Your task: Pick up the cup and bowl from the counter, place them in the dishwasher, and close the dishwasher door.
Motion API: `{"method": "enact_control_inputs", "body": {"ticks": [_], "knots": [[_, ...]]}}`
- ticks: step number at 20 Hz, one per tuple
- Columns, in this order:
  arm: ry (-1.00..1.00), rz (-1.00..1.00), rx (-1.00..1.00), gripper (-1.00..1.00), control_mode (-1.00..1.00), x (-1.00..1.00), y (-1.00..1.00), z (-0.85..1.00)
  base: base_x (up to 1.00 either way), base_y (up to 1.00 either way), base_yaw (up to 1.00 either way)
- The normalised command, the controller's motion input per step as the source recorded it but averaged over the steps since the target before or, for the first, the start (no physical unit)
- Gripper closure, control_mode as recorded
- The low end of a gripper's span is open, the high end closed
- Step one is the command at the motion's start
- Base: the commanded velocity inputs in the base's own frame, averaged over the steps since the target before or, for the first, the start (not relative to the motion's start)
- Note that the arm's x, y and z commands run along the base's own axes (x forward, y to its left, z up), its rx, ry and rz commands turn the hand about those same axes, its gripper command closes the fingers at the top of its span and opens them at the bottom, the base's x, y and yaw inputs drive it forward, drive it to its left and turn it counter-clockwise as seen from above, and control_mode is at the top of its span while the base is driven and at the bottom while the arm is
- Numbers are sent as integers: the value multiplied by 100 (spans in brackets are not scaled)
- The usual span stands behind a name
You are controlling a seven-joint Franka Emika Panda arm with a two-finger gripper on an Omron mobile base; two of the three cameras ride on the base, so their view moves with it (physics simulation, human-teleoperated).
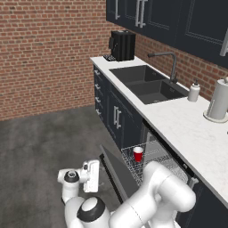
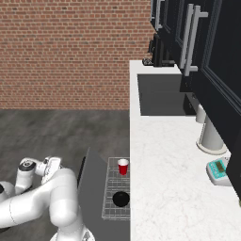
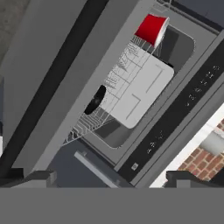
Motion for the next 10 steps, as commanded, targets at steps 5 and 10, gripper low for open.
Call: {"method": "enact_control_inputs", "body": {"ticks": [5,10], "knots": [[28,23,-13,-100,-100,14,0,-36,0,0,0],[25,25,-13,-100,-100,24,0,-44,0,0,0]]}}
